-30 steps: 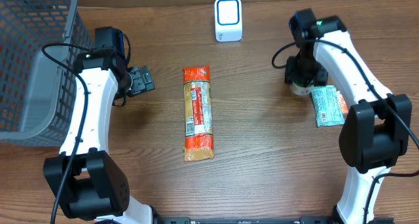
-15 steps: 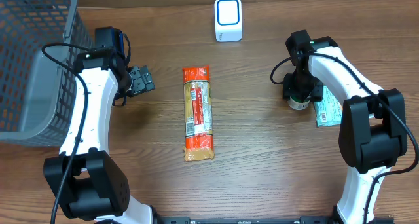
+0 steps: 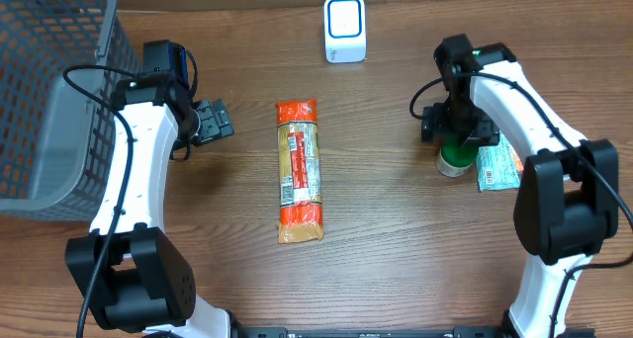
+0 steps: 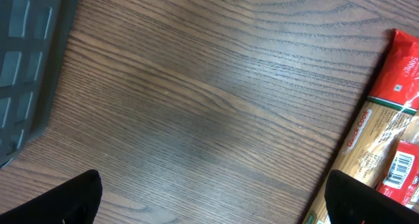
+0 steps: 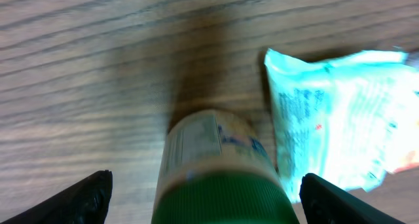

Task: Scan the item barcode
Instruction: 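Carry the green jar right and set it down near the teal pack, then move the right gripper left onto the spaghetti pack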

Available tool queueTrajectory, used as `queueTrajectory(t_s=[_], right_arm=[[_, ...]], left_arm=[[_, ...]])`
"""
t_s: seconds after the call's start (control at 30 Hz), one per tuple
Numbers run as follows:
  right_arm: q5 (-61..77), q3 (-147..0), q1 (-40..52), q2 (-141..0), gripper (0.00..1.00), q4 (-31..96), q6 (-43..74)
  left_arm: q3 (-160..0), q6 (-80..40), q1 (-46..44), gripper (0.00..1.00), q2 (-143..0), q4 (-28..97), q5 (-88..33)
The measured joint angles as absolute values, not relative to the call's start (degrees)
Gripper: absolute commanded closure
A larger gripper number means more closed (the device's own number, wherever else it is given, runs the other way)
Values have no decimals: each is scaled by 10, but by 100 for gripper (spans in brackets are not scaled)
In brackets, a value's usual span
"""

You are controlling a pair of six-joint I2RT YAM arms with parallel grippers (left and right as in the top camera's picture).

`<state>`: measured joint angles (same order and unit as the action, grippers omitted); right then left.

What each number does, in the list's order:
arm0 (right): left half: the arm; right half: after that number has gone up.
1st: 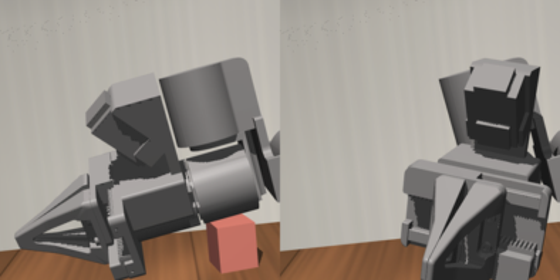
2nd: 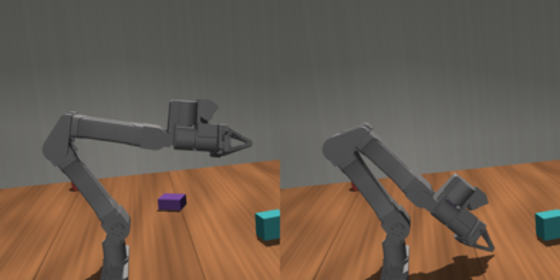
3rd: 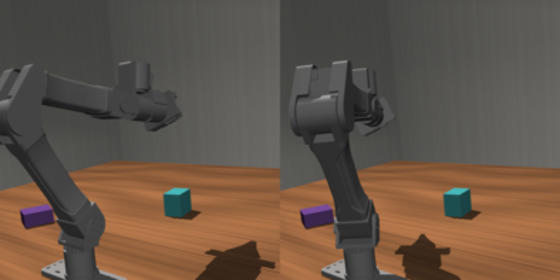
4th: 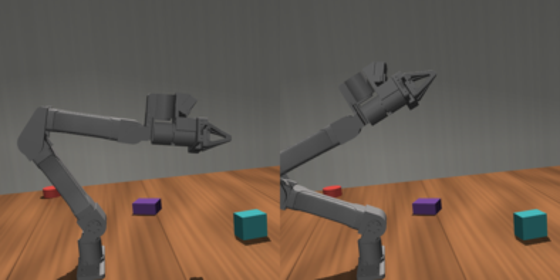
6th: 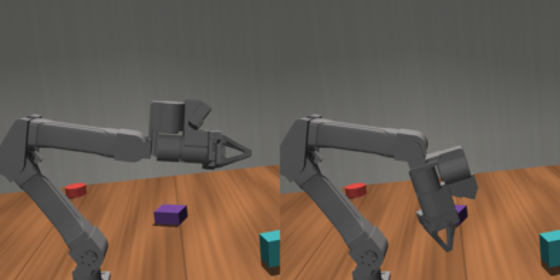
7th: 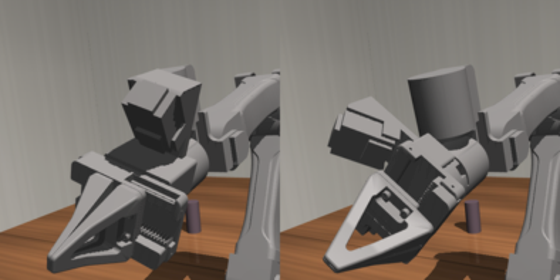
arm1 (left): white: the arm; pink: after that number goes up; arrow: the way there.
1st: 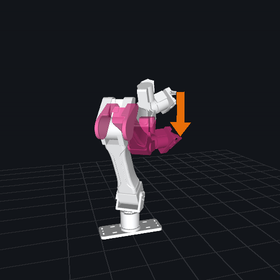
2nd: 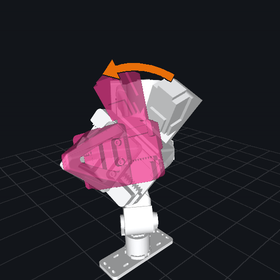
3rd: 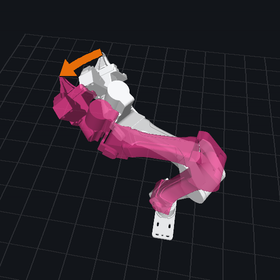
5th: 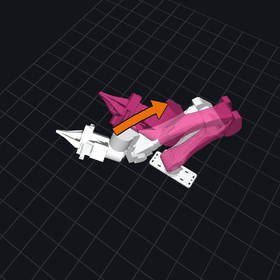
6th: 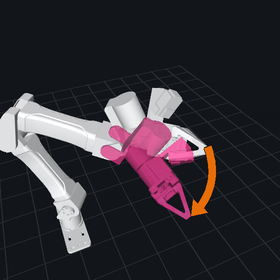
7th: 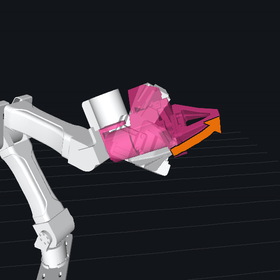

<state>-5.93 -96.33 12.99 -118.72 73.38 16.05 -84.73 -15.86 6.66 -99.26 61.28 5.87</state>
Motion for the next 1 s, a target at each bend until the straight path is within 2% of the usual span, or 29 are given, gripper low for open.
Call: queueTrajectory(t_s=[0.1,0.17,0.37,0.4,0.5,0.7,1.0], right_arm=[[-59,-976,130,-1164,6,748,161],[-54,-985,130,-1145,0,751,162],[24,-997,130,-1081,0,745,161],[45,-998,130,-1077,4,743,161],[119,-998,132,-1074,27,730,159],[206,-989,179,-1074,58,696,163],[229,-931,317,-1074,55,597,214]], left_arm=[[-847,-159,67,0,-993,613,59],[-847,-159,67,0,-993,613,59],[-847,-159,67,0,-993,613,59],[-847,-159,67,0,-993,613,59],[-847,-158,67,0,-993,613,59],[-847,-159,67,0,-993,613,59],[-847,-159,67,0,-993,613,59]])
